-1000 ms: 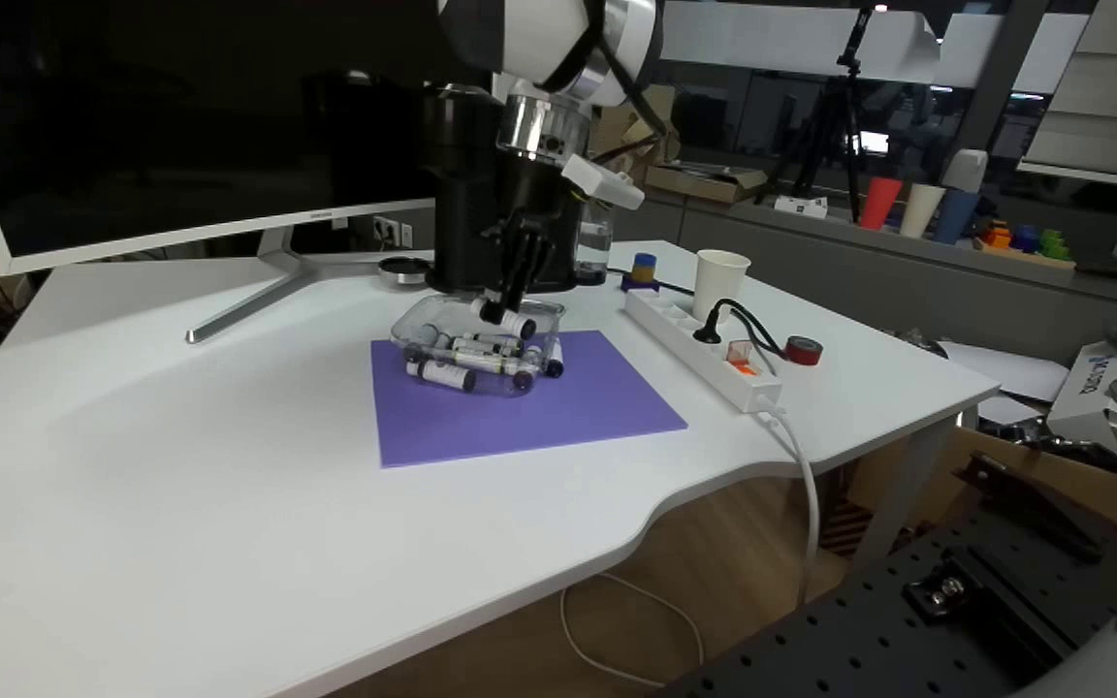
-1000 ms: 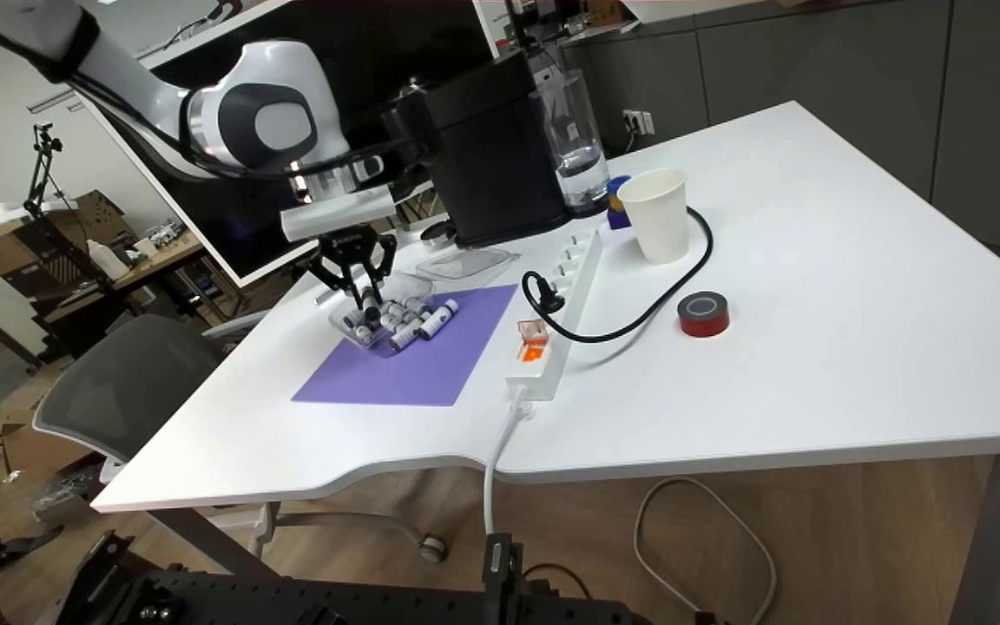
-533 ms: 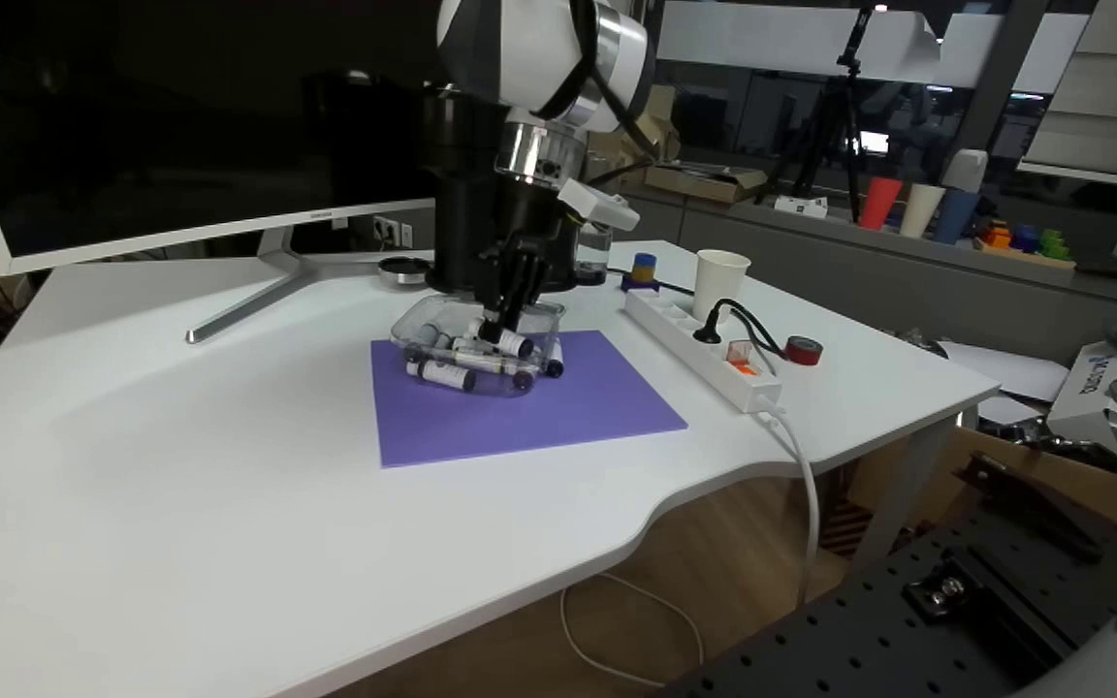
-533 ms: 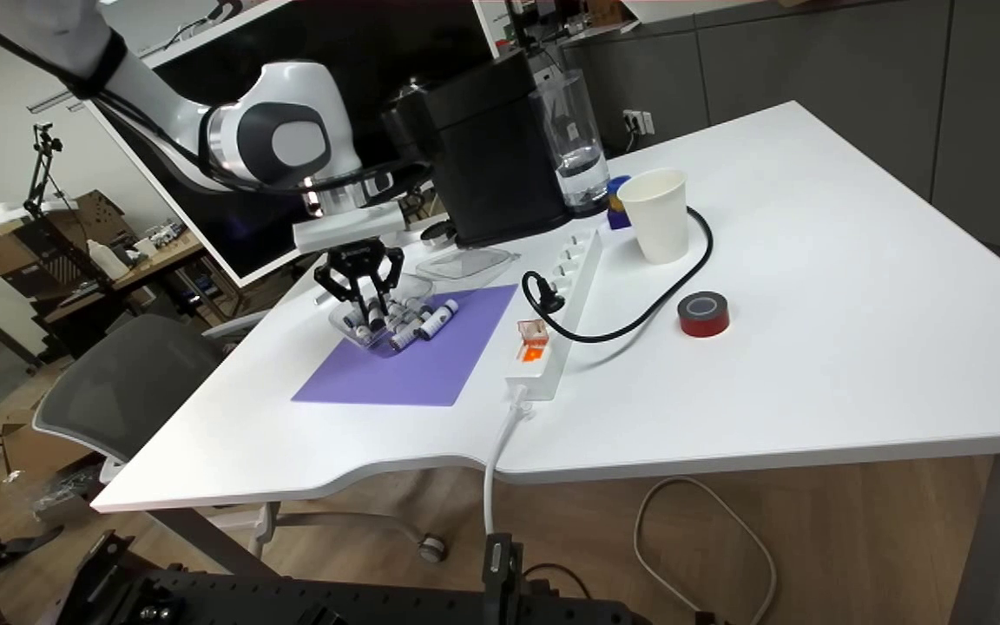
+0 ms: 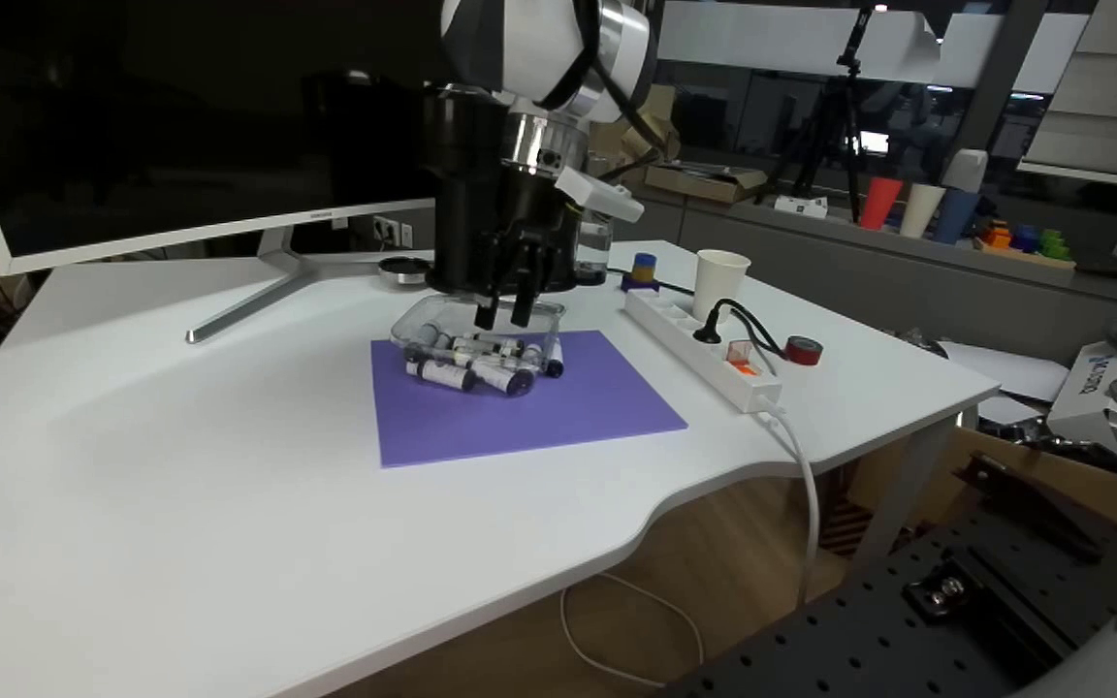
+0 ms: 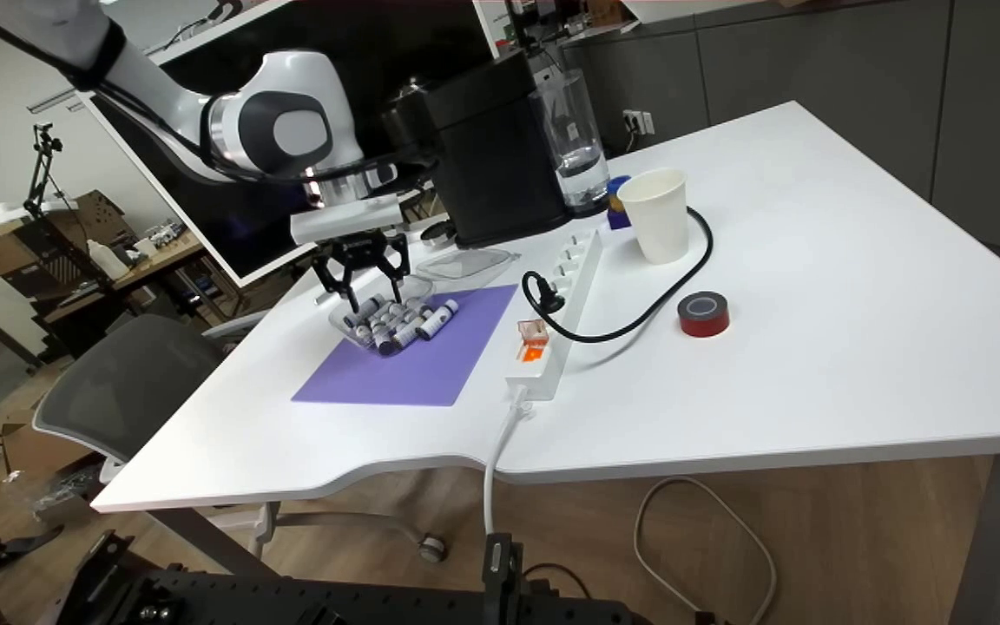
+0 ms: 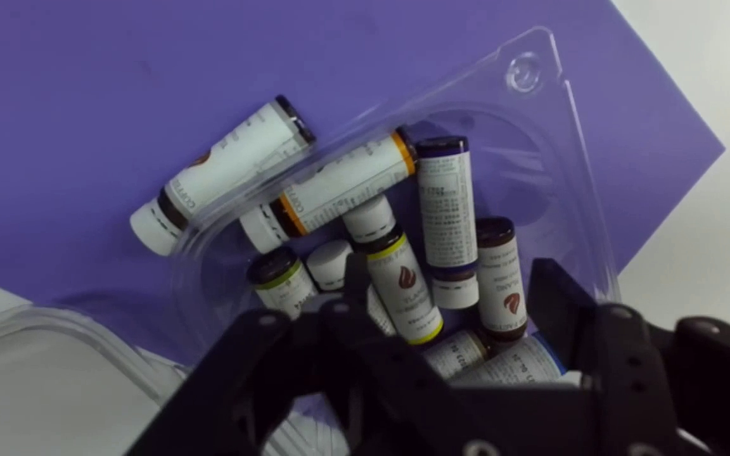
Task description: Put the bottle in the pack
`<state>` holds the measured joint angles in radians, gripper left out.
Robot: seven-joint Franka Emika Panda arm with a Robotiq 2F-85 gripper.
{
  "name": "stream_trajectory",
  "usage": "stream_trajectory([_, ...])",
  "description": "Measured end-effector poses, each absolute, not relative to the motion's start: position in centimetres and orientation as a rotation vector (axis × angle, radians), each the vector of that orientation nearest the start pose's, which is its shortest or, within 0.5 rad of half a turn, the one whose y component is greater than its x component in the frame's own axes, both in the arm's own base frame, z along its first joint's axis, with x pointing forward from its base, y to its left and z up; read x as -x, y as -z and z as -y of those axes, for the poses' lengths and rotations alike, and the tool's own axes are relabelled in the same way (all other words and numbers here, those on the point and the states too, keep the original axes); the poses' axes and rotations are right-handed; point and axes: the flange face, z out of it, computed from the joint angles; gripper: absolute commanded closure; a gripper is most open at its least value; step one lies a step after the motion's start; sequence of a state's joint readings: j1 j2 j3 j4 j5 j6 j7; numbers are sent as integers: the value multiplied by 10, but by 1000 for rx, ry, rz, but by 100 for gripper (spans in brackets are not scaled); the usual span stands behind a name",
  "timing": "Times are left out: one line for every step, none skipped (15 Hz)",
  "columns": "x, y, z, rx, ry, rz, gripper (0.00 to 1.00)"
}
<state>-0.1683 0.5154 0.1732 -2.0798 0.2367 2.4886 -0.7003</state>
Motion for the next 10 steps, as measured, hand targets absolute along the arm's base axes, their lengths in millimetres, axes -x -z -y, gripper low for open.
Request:
stream_trajectory([-575,-174,0,2826,-47,665,0])
stream_trajectory([-575,-181,4,2845,-50,631,0])
stream_trajectory([-575,-190,9,2869,-52,603,0])
stream_trajectory([-575,-202,14,2899,-48,576,0])
stream_trajectory([-574,-215,18,2930,-48,549,0])
stream_trajectory([-571,-229,22,2964,-49,524,0])
stream_trajectory([-566,-243,27,3004,-63,492,0])
stream_trajectory([-559,-256,32,3045,-104,453,0])
stream_trajectory([-551,-268,38,3080,-159,413,0])
stream_trajectory([-540,-278,42,3105,-234,383,0])
